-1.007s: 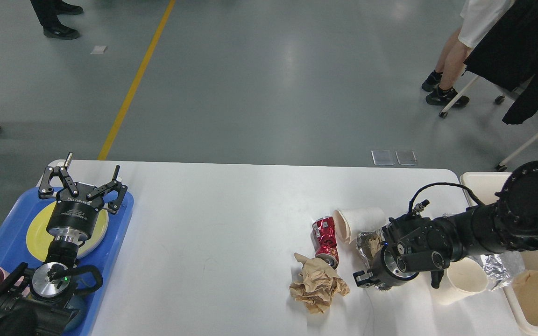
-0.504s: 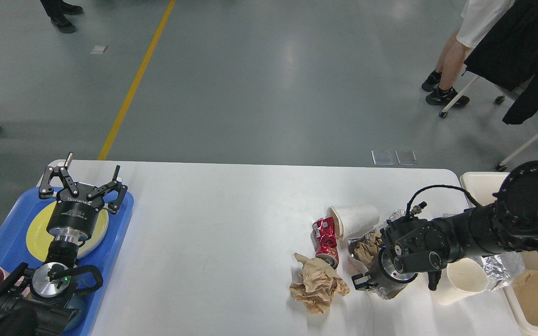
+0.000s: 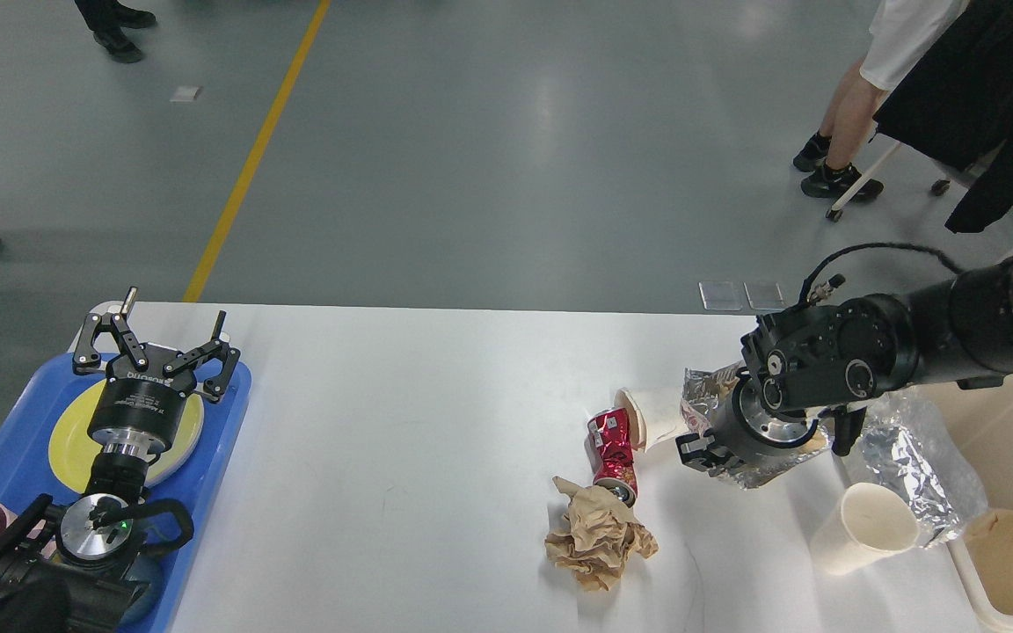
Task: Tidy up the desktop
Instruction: 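Lift the foil wrapper and carry it into the white bin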
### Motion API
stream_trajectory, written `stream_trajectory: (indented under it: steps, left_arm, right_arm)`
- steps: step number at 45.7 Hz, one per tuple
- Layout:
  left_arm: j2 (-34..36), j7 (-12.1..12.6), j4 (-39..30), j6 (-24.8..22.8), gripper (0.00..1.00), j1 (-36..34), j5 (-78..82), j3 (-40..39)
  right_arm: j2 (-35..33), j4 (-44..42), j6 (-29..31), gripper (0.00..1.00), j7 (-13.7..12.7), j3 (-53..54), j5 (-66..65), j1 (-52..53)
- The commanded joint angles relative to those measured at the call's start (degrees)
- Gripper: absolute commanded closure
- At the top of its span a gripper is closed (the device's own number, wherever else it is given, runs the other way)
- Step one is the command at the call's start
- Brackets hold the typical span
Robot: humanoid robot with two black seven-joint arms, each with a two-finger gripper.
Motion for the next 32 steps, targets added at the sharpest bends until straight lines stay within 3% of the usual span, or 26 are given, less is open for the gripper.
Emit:
stream_trajectory:
  steps: [1,11,19,28,32]
  left_arm:
    - [0.0,0.1,0.0,0.0,0.03,0.0,0.0,0.0]
    - [0.0,0.1,0.0,0.0,0.03,0.0,0.0,0.0]
    - [0.0,0.0,0.1,0.0,0.03,0.0,0.0,0.0]
    - [0.1,0.0,0.0,0.0,0.03,0.0,0.0,0.0]
    - [0.1,0.1,0.0,0.0,0.03,0.0,0.0,0.0]
  right_arm:
    - [-0.1,2.6,4.6,1.0,0.0,-2.7,1.7,8.6]
    - [-3.5,6.8,14.5,1.0,0.1,-8.5,1.8,23.0]
    - [-6.4,11.1,17.6,1.0,1.5,-12.4,3.5,29.8]
    - [-6.4,13.1,17.3,1.0,10.9,-22.7,7.6,33.9]
    - [-6.4,13.0,16.8,1.0,11.8,-26.1,9.2,34.0]
